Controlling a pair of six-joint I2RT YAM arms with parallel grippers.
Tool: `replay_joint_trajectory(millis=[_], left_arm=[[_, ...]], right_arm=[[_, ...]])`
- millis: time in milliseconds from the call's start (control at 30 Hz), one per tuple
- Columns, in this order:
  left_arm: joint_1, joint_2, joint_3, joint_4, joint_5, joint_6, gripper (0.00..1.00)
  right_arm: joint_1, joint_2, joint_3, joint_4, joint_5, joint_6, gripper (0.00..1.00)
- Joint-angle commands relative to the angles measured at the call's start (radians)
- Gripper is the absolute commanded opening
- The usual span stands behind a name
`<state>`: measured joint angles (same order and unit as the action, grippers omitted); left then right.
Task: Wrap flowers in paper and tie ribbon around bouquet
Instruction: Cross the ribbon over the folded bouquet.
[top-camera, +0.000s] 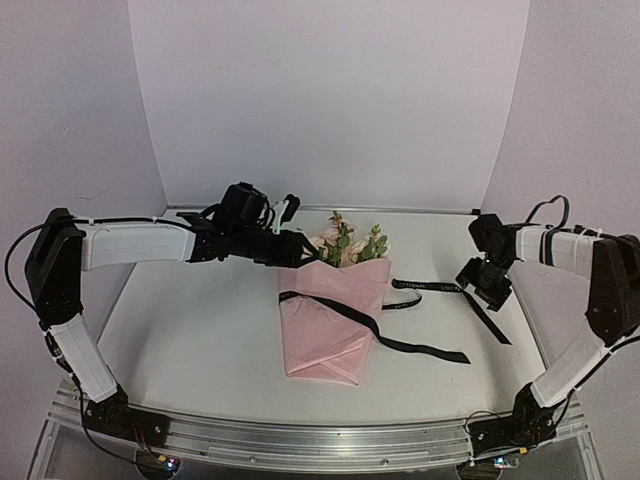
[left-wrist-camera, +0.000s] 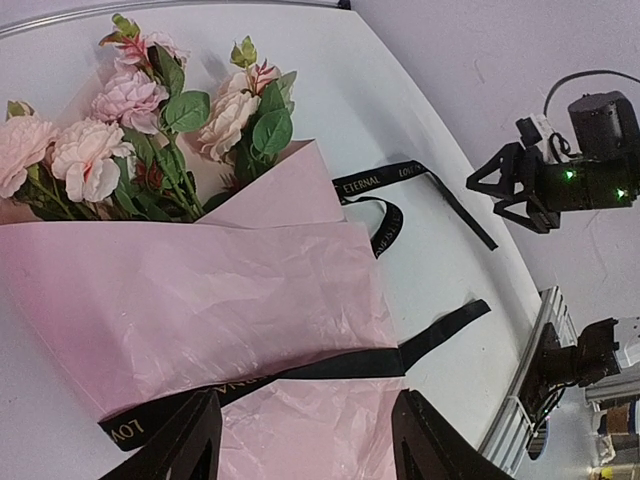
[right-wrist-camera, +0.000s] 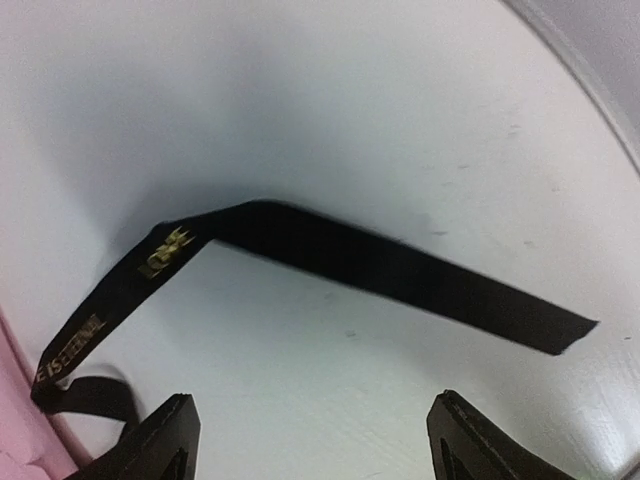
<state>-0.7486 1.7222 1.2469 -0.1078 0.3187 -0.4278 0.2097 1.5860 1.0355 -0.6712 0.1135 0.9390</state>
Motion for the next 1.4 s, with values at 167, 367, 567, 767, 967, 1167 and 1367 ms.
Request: replay_joint_trajectory(millis=[167,367,567,767,967,1167,1367], left_arm=[[0.015,-0.059,-0.001,-0.012,0.028,0.015,0.60],[0.028,-0.080,-0.011,-0.022,0.041,0.020,0.60],[0.038,-0.114,-0.031,-0.018,0.054,0.017,0.60],[0.046,-0.132,-0.036,-0.011,0.076,0.020,0.60],[0.051,-0.154,-0.048,-0.003,0.099,0.025,0.60],[0.055,-0.159,-0.046,-0.004,0.108,0.026,0.60],[0.055,-0.154,-0.038,-0.002,0.107,0.017,0.60]], right_arm=[[-0.051,0.035,-0.009,-0.069,0.038,-0.199,0.83],[-0.119,0.135,0.020,-0.083,-0.058,-0.229,0.73],[-0.152,0.150,0.036,-0.145,-0.124,-0.212,0.84],[-0.172,0.086,-0.056,-0.168,-0.150,-0.161,0.87],[-0.201,0.043,-0.037,-0.148,-0.148,-0.180,0.95],[-0.202,0.201,0.203,-0.178,-0.187,-0.352,0.97],[-0.201,0.363,0.371,-0.246,-0.228,-0.419,0.91]])
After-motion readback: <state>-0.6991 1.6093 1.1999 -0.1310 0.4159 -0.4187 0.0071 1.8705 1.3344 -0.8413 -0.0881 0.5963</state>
